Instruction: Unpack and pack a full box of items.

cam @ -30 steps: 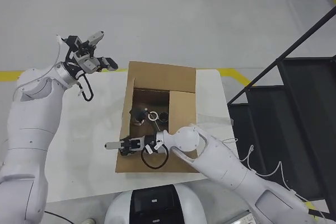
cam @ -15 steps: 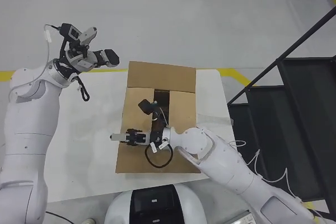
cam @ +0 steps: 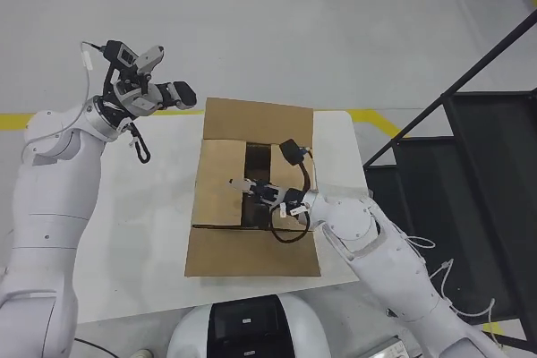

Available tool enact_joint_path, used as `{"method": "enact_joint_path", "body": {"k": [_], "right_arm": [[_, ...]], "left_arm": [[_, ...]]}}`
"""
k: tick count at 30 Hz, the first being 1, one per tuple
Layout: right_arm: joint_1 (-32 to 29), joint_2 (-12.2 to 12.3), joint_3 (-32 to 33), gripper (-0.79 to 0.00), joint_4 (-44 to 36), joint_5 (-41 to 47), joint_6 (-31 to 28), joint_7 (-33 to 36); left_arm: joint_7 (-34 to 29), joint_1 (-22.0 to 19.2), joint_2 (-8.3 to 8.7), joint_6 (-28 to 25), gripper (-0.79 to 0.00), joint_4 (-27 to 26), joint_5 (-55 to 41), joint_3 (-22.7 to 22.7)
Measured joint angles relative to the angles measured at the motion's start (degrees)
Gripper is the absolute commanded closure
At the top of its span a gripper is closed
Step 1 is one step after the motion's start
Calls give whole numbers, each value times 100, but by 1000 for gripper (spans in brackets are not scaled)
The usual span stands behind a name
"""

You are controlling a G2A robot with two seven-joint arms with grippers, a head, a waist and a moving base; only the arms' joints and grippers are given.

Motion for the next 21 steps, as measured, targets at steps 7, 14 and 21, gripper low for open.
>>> {"method": "enact_joint_path", "body": {"k": [7, 14, 21], "right_arm": [[372, -176, -546, -785, 646, 723, -518, 226], [594, -395, -1012, -785, 902, 1703, -2079, 60], [1259, -756, -1944, -785, 1488, 1366, -2401, -459]], "left_arm": [[-244, -195, -50, 111, -785, 98, -17, 237], [-586, -344, -91, 157, -785, 326, -281, 336], [-526, -395, -88, 203, -785, 420, -148, 378]]}}
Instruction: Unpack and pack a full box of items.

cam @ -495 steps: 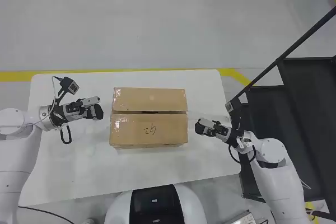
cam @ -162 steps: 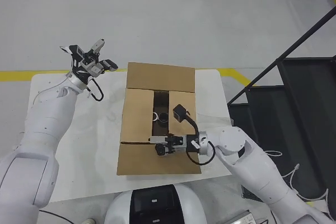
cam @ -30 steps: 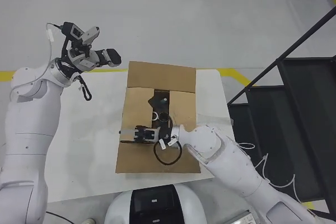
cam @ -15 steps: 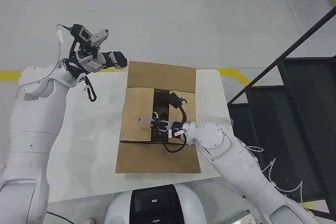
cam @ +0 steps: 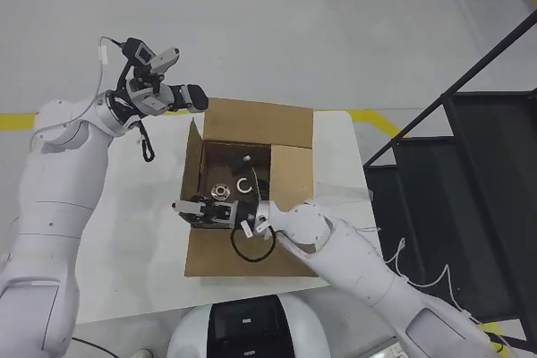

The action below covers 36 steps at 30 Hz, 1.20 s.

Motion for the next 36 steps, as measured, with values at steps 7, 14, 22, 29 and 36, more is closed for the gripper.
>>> {"method": "enact_joint_path", "body": {"k": [7, 14, 22, 29, 36], "right_arm": [[493, -342, -665, -785, 472, -622, 441, -649], [289, -279, -383, -785, 231, -892, 782, -652], [-841, 177, 787, -785, -1386, -1403, 1411, -169], [-1878, 461, 1875, -785, -2416, -1541, 1592, 86], [-2603, 606, 2730, -785, -2780, -1196, 1426, 203]], "left_arm": [[284, 95, 83, 496, -785, -41, 453, -32], [807, 420, 286, 1613, -785, -239, 1690, -70], [1842, 547, 323, 2280, -785, 163, 2267, -8], [1980, 304, 90, 2019, -785, 1060, 1745, 380], [1829, -22, -150, 1510, -785, 1771, 1118, 597]]}}
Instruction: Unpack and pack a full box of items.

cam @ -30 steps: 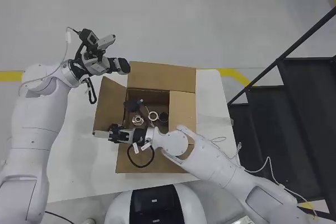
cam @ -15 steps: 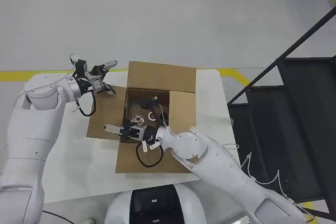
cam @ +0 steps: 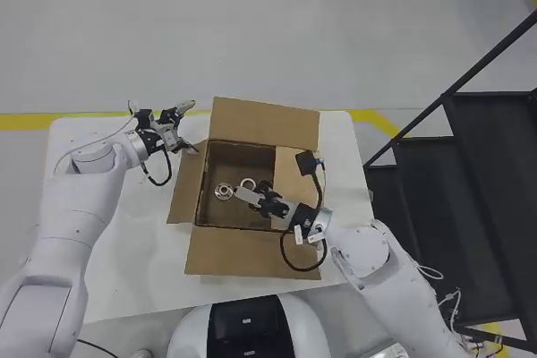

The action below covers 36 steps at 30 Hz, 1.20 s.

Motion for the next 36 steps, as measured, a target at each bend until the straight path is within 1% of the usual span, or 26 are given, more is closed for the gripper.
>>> {"method": "enact_joint_path", "body": {"k": [3, 6, 9, 11, 13, 16, 17, 20, 23, 24, 27, 30, 33, 36], "right_arm": [[-124, 29, 185, -785, -25, 138, -66, 65], [-223, 54, 334, -785, -48, 219, -110, 120], [-360, 88, 550, -785, -23, 302, -138, 164], [-440, 109, 693, -785, 22, 335, -139, 176], [-539, 135, 874, -785, 81, 355, -118, 191], [-707, 173, 1152, -785, 111, 410, -88, 225], [-769, 184, 1244, -785, 101, 453, -93, 248], [-1004, 223, 1585, -785, 37, 611, -137, 303], [-1236, 252, 1904, -785, -30, 771, -212, 319], [-1318, 261, 2015, -785, -50, 844, -260, 327], [-1485, 278, 2232, -785, -86, 1002, -390, 348], [-1638, 295, 2432, -785, -113, 1161, -513, 392], [-1711, 309, 2558, -785, -95, 1265, -584, 464], [-1749, 321, 2628, -785, -55, 1348, -635, 533]], "left_arm": [[-98, -149, 16, -165, -785, -10, 75, -45], [-213, -234, 77, -299, -785, -228, 220, -141], [-438, -242, 151, -442, -785, -755, 385, -241], [-604, -235, 165, -508, -785, -1077, 428, -238], [-811, -271, 142, -555, -785, -1346, 439, -139], [-1029, -475, 21, -564, -785, -1388, 481, 222], [-1069, -565, -36, -563, -785, -1331, 482, 367], [-1208, -884, -281, -628, -785, -1011, 441, 929], [-1298, -1172, -582, -758, -785, -563, 456, 1532], [-1312, -1263, -708, -890, -785, -394, 535, 1772], [-1373, -1371, -993, -1239, -785, 28, 674, 2262], [-1436, -1442, -1332, -1465, -785, 543, 836, 2747], [-1430, -1496, -1590, -1575, -785, 949, 875, 2996], [-1393, -1566, -1799, -1584, -785, 1291, 952, 3153]]}}
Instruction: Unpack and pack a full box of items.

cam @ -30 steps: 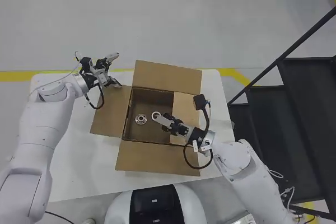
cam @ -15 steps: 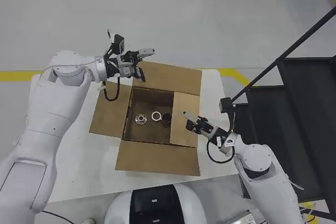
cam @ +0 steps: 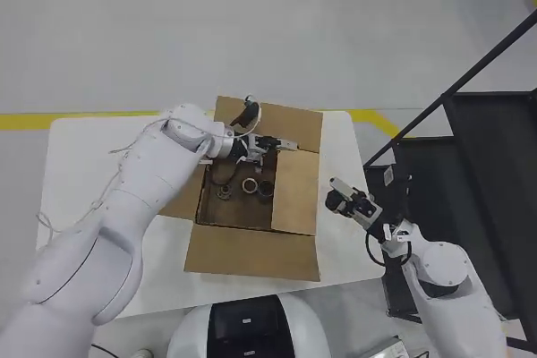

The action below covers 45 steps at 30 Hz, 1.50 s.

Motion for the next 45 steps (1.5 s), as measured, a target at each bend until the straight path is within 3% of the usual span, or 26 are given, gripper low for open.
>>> {"method": "enact_joint_path", "body": {"k": [5, 13, 21, 30, 45], "right_arm": [[-17, 17, 29, -785, 47, 56, -33, 121], [-28, 43, -62, -785, 22, 124, -38, 369], [-195, 94, -21, -785, -111, 954, -237, 1385], [-445, 159, 219, -785, -142, 1649, -324, 2205], [-459, 167, 231, -785, -136, 1720, -302, 2343]], "left_arm": [[82, -40, -266, 33, -785, 417, -15, 92], [-566, -24, -604, -112, -785, 863, -955, -207], [-1172, -231, -764, -668, -785, 947, -1446, -483], [-1464, -230, -1032, -569, -785, 1043, -1668, -552], [-1508, -229, -1056, -571, -785, 1057, -1707, -566]]}}
